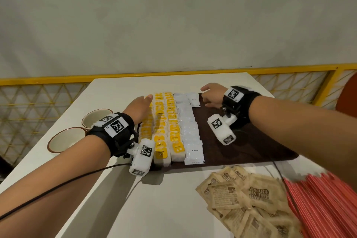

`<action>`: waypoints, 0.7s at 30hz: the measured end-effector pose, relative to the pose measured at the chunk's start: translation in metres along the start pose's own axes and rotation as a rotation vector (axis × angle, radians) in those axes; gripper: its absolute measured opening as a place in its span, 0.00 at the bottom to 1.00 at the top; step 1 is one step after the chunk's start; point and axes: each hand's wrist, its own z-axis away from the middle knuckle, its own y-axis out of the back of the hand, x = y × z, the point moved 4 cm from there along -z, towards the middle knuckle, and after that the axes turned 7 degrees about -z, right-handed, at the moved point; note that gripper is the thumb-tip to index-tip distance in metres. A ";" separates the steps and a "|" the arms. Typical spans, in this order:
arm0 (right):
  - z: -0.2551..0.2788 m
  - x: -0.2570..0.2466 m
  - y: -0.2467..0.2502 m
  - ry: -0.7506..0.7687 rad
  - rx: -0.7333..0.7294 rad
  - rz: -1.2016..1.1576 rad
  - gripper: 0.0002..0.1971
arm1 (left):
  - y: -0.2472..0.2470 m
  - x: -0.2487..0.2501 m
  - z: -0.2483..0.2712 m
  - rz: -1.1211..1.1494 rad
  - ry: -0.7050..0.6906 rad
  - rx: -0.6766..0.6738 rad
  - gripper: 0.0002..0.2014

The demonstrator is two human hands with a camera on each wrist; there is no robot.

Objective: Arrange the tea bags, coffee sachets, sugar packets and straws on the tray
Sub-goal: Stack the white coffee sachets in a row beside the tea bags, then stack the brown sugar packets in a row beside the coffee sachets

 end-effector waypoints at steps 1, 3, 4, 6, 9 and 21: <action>0.020 -0.003 0.001 -0.008 -0.055 -0.126 0.21 | 0.004 0.004 0.007 0.023 -0.065 0.058 0.27; 0.066 -0.008 0.001 0.005 -0.239 -0.076 0.17 | 0.009 0.020 0.031 0.083 -0.215 0.127 0.23; 0.088 -0.010 -0.002 0.009 -0.368 -0.006 0.16 | 0.008 0.030 0.046 0.092 -0.285 0.111 0.19; 0.141 -0.006 -0.003 0.021 -0.557 0.291 0.13 | -0.003 0.049 0.079 -0.004 -0.421 -0.039 0.15; 0.200 0.014 -0.003 0.117 -0.619 0.856 0.11 | -0.038 0.063 0.128 -0.301 -0.559 -0.336 0.11; 0.239 0.068 -0.015 0.162 -0.370 0.865 0.29 | -0.120 0.064 0.182 -0.608 -0.564 -0.341 0.30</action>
